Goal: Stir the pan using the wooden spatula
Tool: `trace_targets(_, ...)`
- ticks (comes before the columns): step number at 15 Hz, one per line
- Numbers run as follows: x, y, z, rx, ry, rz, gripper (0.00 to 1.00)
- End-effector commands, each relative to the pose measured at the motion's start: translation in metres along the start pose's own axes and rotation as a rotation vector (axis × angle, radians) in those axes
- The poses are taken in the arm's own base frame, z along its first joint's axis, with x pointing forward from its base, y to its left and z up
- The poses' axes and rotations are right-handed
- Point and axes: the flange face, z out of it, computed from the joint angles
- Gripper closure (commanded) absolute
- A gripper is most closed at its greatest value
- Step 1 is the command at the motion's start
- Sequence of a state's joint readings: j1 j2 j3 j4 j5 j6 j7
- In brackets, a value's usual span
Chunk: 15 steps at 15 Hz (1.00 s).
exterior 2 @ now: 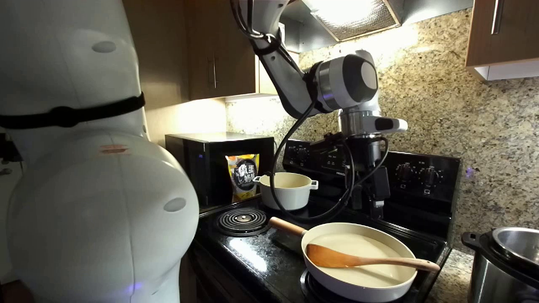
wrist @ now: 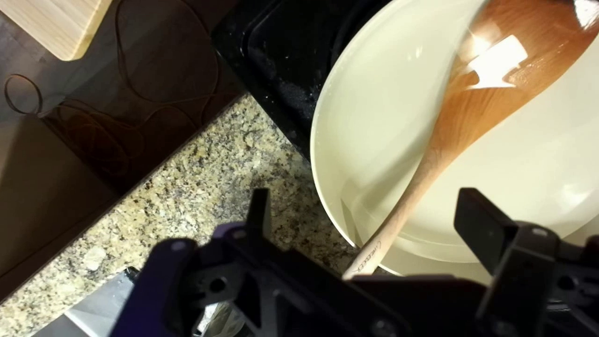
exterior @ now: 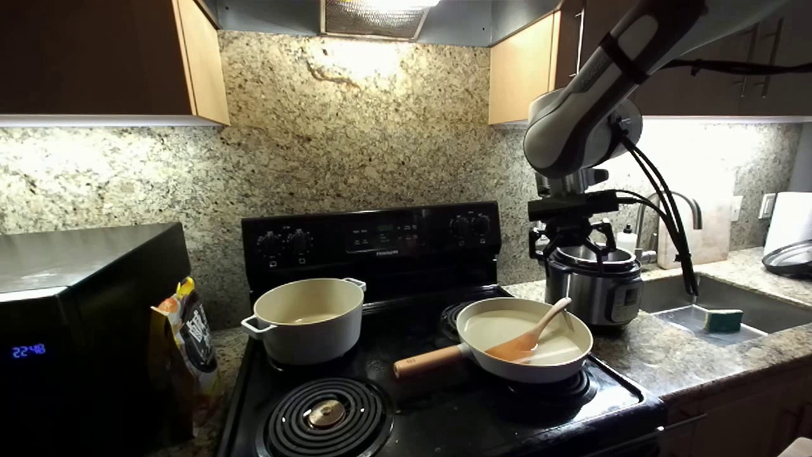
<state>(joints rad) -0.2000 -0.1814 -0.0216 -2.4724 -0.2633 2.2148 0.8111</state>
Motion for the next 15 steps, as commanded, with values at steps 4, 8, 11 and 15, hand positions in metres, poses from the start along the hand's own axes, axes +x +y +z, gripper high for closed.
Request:
trace_targets(4,-0.008,-0.022,-0.001,0.012,0.027,0.026,0.00)
trace_targets(8,0.000,-0.031,0.008,0.008,0.048,0.149,0.00)
trace_targets(11,0.009,-0.037,0.020,-0.006,0.051,0.226,0.00)
trace_targets(15,0.024,-0.042,0.038,-0.047,0.062,0.309,0.00)
